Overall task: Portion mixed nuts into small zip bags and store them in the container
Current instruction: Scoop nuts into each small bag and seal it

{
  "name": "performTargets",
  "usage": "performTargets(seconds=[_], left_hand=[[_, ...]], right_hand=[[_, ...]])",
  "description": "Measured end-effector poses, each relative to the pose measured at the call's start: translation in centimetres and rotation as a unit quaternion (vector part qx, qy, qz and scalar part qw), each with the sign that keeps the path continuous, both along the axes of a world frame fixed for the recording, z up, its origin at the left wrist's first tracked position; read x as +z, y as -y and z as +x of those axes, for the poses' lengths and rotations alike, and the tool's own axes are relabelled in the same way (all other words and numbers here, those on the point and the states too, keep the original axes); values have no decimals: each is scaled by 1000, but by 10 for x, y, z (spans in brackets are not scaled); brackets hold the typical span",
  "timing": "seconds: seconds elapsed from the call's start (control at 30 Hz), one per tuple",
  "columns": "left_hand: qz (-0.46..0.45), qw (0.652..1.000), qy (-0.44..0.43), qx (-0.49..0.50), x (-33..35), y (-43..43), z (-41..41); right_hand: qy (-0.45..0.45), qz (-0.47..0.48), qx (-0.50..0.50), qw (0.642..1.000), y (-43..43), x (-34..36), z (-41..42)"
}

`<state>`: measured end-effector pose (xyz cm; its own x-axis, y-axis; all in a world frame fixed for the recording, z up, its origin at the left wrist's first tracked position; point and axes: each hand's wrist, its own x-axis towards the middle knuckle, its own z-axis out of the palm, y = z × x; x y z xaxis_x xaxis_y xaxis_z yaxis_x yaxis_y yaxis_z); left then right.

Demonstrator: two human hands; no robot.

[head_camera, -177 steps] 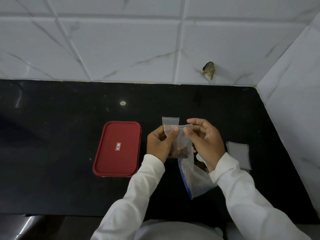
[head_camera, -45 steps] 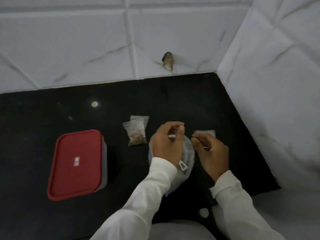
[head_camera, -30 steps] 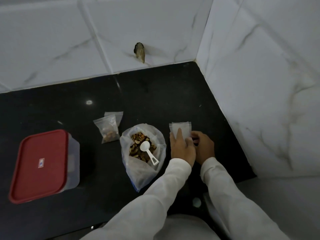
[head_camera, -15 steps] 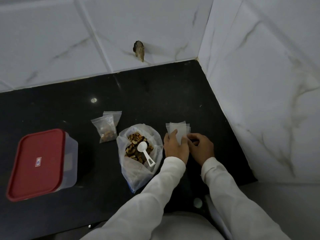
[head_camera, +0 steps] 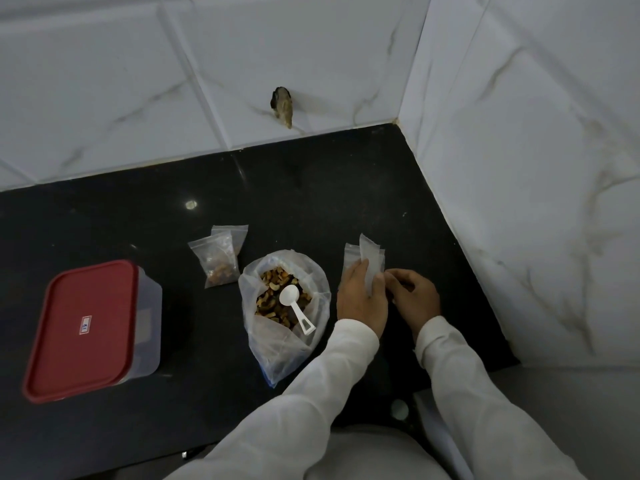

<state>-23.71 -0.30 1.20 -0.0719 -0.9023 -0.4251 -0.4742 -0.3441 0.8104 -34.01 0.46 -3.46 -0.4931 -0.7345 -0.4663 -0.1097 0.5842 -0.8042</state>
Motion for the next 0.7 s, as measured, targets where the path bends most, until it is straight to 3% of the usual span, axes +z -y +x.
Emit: performTargets(seconds=[0.1,0.17,0.3,0.6,0.7], left_hand=[[-48,998,-17,26,8,1,10],[-34,995,-76,57,16,2,19],[-45,983,-155,88,34,4,47],[-87,971,-166,151,51,6,141],[-114,977,-75,166,47,4,171]], right_hand=[[-21,-22,-53,998,-2,11,2],[-17,-52,-67,996,-4,23,3],[78,-107,-45,990,-6,55,12],[98,-136,61,984,-6,95,78],[72,-138,83,984,-5,98,108]])
